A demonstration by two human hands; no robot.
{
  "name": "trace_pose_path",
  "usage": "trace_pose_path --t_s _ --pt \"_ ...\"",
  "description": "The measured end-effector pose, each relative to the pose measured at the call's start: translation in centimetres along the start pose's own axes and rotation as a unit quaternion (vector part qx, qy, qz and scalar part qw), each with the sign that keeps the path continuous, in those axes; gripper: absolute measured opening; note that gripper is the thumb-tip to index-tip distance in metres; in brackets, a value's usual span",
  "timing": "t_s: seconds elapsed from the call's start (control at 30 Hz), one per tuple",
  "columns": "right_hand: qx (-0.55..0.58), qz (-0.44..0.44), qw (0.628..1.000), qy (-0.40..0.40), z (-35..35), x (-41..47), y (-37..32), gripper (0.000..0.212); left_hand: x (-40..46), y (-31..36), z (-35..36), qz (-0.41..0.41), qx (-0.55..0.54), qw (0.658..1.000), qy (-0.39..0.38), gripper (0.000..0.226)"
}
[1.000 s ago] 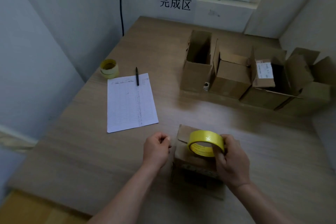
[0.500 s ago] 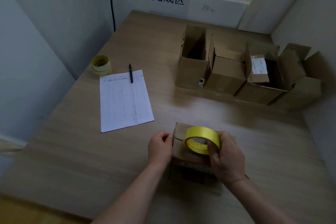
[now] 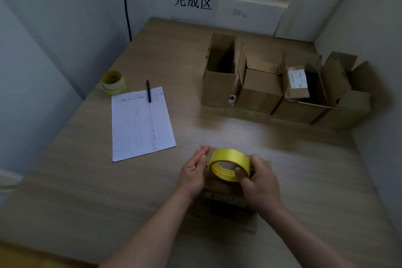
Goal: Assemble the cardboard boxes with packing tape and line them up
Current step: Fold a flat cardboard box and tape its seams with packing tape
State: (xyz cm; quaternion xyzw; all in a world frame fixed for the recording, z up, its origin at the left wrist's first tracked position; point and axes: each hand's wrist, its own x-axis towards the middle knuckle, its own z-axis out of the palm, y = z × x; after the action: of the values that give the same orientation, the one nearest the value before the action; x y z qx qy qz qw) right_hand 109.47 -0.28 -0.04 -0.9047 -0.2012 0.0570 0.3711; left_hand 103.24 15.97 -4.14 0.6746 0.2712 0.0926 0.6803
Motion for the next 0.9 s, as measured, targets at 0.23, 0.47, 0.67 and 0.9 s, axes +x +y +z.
trace_pose_path --t_s 0.23,0.47,0.67,0.9 --pt "0.288 0.034 0.939 -0.188 -8.4 2.2 0.1 0.029 -0.3 0.1 -0.2 0.02 0.032 0.999 0.007 0.034" --pt "-0.254 -0.12 0.953 -0.111 -11.8 1.8 1.8 0.031 -0.4 0.5 0.1 0.007 0.036 0.999 0.007 0.036" --pt "-0.323 -0.028 0.936 -0.137 -11.3 1.0 2.8 0.032 -0.3 0.4 0.0 0.016 0.046 0.999 0.021 0.036" --pt "-0.229 0.045 0.961 -0.148 -8.6 0.4 6.7 0.042 -0.2 0.0 0.0 0.017 0.054 0.998 0.026 0.035"
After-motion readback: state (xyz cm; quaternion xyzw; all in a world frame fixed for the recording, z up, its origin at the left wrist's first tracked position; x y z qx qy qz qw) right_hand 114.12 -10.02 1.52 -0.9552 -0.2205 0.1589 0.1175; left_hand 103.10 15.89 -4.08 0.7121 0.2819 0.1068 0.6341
